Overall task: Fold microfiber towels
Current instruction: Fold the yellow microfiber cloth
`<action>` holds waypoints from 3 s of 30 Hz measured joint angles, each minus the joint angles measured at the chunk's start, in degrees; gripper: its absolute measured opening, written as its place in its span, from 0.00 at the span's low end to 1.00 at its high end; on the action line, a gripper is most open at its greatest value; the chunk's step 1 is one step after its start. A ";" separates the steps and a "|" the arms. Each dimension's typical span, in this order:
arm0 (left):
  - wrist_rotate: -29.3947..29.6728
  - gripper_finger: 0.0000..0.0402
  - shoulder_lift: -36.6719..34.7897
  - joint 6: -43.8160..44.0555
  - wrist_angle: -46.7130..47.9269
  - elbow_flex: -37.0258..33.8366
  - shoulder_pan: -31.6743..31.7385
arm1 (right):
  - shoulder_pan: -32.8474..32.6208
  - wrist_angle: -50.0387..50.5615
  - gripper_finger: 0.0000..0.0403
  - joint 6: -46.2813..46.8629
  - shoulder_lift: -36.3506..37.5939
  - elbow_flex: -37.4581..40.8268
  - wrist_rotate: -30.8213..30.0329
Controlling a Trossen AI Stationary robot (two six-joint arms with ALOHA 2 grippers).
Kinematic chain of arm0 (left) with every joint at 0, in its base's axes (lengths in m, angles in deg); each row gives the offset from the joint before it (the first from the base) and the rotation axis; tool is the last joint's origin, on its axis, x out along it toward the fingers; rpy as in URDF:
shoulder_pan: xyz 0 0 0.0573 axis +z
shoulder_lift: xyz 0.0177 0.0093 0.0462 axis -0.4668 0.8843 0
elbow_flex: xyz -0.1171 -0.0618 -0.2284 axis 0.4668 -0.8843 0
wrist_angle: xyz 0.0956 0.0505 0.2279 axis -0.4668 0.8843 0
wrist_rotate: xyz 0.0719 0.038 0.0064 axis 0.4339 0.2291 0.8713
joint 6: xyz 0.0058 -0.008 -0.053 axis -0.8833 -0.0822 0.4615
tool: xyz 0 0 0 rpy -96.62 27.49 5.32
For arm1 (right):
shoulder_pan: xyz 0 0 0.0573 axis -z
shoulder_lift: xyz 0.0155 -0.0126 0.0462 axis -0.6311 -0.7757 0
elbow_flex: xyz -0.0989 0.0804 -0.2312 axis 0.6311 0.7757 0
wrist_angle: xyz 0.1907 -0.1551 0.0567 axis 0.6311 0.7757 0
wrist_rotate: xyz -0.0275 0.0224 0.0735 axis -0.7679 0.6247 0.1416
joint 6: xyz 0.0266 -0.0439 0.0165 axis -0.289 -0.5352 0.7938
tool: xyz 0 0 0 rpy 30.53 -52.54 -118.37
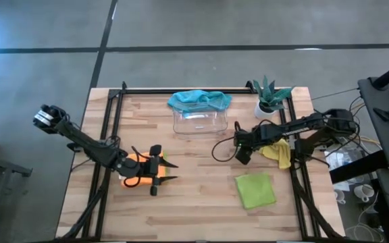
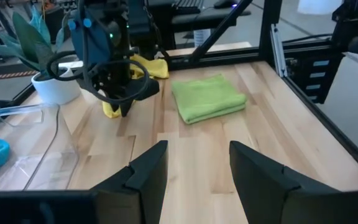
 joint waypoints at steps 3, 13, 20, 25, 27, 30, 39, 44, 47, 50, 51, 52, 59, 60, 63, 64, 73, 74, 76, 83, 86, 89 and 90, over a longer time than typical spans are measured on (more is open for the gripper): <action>0.00 0.39 0.35 0.00 0.00 0.14 0.00 | 0.17 -0.54 0.16 -0.08 0.05 0.42 0.41; -1.75 0.39 0.35 0.00 -0.02 -0.05 0.13 | -11.91 0.56 0.02 -4.86 1.17 -15.36 5.52; -1.84 0.39 0.41 0.35 -3.60 -0.17 0.24 | -22.73 1.67 0.02 -11.26 1.23 -35.56 9.33; -1.89 0.39 3.38 1.41 -7.96 -0.30 0.63 | -26.60 3.86 0.02 -15.40 1.27 -44.00 3.47; -1.93 0.39 5.86 -0.15 -11.72 -0.29 0.63 | -26.82 5.70 0.02 -15.72 1.27 -45.37 1.08; -3.28 0.39 10.70 -3.02 -17.85 -0.29 0.63 | -26.80 8.38 0.02 -15.37 1.27 -45.89 -1.47; -5.26 0.39 25.81 1.77 -24.31 3.83 3.79 | -26.63 11.52 0.02 -12.13 -0.54 -39.74 8.95; -13.99 0.39 34.60 0.43 -24.08 8.46 5.85 | -30.68 10.05 0.02 0.78 -4.89 -30.09 17.53; -15.08 0.39 39.23 -0.21 -23.51 12.16 6.97 | -34.77 9.61 0.02 10.09 -8.63 -25.91 21.30; -18.16 0.39 42.89 0.07 -20.33 17.02 9.32 | -38.80 9.21 0.02 16.81 -12.48 -23.34 23.88; -18.39 0.39 43.99 0.04 -18.86 18.99 10.10 | -39.90 8.83 0.02 18.26 -13.54 -22.91 24.45; -18.40 0.39 44.90 -0.02 -17.38 20.95 10.86 | -41.06 8.85 0.02 19.62 -14.61 -22.54 24.61; -23.91 0.39 47.54 -2.57 -12.17 30.22 15.25 | -44.68 8.96 0.02 24.02 -17.66 -22.33 24.14; -26.77 0.39 47.63 -2.87 -11.78 31.06 15.64 | -44.84 9.05 0.02 24.01 -17.66 -22.46 23.90; -31.98 0.39 48.46 -3.04 -11.43 32.96 15.98 | -45.18 9.05 0.02 23.89 -16.66 -22.73 21.76; -32.06 0.39 49.09 -3.07 -11.26 33.57 15.98 | -45.20 9.04 0.02 23.66 -16.12 -22.82 21.16; -29.16 0.39 58.71 -3.06 -11.32 43.34 15.56 | -44.79 8.84 0.02 22.07 -11.19 -22.68 14.95; -29.16 0.39 59.04 -3.37 -11.32 43.94 15.58 | -44.79 8.82 0.02 22.14 -10.94 -22.66 14.86; -29.20 0.39 59.37 -4.29 -11.26 44.61 15.54 | -44.79 8.65 0.02 22.45 -10.43 -22.66 14.84; -29.49 0.33 59.59 -5.01 -10.82 44.69 15.52 | -44.79 8.91 0.02 22.39 -10.23 -22.59 14.81; -30.46 0.28 59.59 -5.98 -10.83 44.69 15.24 | -44.66 8.98 0.02 21.99 -10.23 -22.55 14.48; -30.47 0.25 59.59 -6.05 -10.84 44.67 15.17 | -44.66 9.02 0.02 21.99 -10.21 -22.55 14.44; -30.47 0.25 59.59 -6.05 -10.84 44.67 15.17 | -44.66 9.01 0.02 21.99 -10.21 -22.57 14.44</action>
